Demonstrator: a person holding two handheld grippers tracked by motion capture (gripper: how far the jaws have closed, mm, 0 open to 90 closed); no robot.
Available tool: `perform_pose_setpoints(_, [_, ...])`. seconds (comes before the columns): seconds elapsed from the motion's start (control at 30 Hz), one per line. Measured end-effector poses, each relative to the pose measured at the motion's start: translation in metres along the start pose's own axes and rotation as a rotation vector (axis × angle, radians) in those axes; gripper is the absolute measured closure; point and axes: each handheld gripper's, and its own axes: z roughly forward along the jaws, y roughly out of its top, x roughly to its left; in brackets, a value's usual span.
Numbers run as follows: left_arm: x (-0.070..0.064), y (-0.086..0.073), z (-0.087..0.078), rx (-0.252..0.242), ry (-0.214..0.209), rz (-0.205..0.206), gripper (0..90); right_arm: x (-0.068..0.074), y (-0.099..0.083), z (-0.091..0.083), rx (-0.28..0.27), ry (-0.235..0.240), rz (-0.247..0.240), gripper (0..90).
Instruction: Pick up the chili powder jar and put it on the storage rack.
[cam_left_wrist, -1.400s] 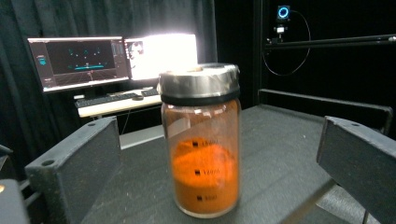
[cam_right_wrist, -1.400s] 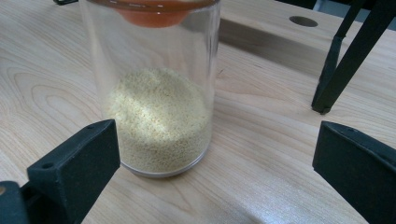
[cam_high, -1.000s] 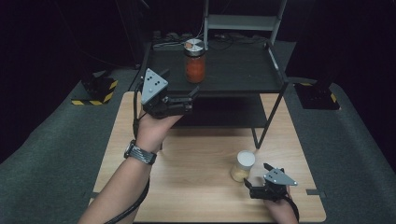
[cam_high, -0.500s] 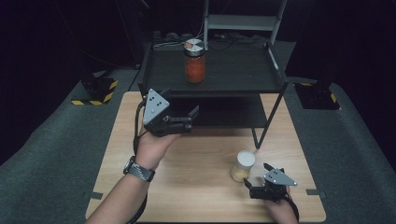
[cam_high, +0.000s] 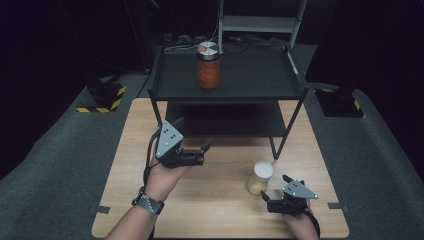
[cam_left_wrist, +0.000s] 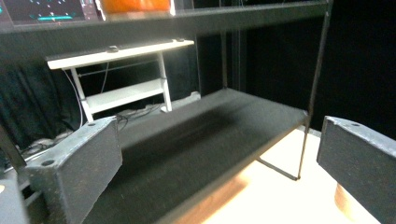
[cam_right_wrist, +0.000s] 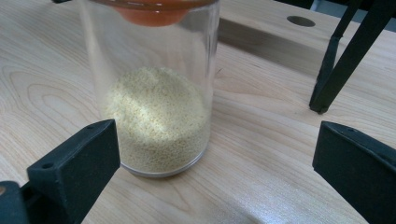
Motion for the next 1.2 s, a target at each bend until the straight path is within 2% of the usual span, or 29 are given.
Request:
perform_pose_setpoints(0.03, [0.0, -0.007, 0.0, 0.015, -0.013, -0.005, 0.4, 0.0, 0.0, 0.0, 0.0, 0.0, 0.0, 0.1])
perform_pose_setpoints(0.07, [0.0, -0.007, 0.0, 0.015, -0.013, -0.005, 0.4, 0.0, 0.0, 0.0, 0.0, 0.0, 0.0, 0.1])
perform_pose_setpoints(0.17, [-0.002, -0.021, 0.0, 0.043, -0.025, -0.018, 0.4, 0.001, 0.0, 0.0, 0.0, -0.002, -0.002, 0.1])
perform_pose_setpoints(0.3, [-0.003, -0.033, 0.001, 0.065, -0.032, -0.025, 0.4, 0.001, 0.0, 0.0, 0.0, -0.003, -0.001, 0.1])
perform_pose_setpoints(0.43, [-0.005, -0.053, 0.001, 0.09, -0.053, -0.037, 0.4, 0.001, 0.0, 0.0, 0.0, -0.005, -0.004, 0.1])
perform_pose_setpoints(0.57, [-0.006, -0.062, 0.001, 0.106, -0.055, -0.041, 0.3, 0.002, 0.0, 0.0, 0.0, -0.006, -0.004, 0.1])
perform_pose_setpoints(0.73, [-0.005, -0.085, 0.001, 0.124, -0.064, -0.062, 0.4, 0.002, 0.0, 0.0, 0.001, -0.006, -0.006, 0.1])
perform_pose_setpoints(0.77, [-0.005, -0.094, 0.001, 0.135, -0.065, -0.069, 0.4, 0.002, 0.0, 0.0, 0.0, -0.006, -0.006, 0.1])
perform_pose_setpoints(0.93, [-0.005, -0.106, 0.001, 0.164, -0.057, -0.063, 0.4, 0.002, 0.0, 0.0, -0.001, -0.008, -0.007, 0.1])
perform_pose_setpoints(1.2, [-0.005, -0.127, 0.001, 0.229, -0.051, -0.089, 0.4, 0.003, 0.0, 0.0, -0.001, -0.01, -0.008, 0.1])
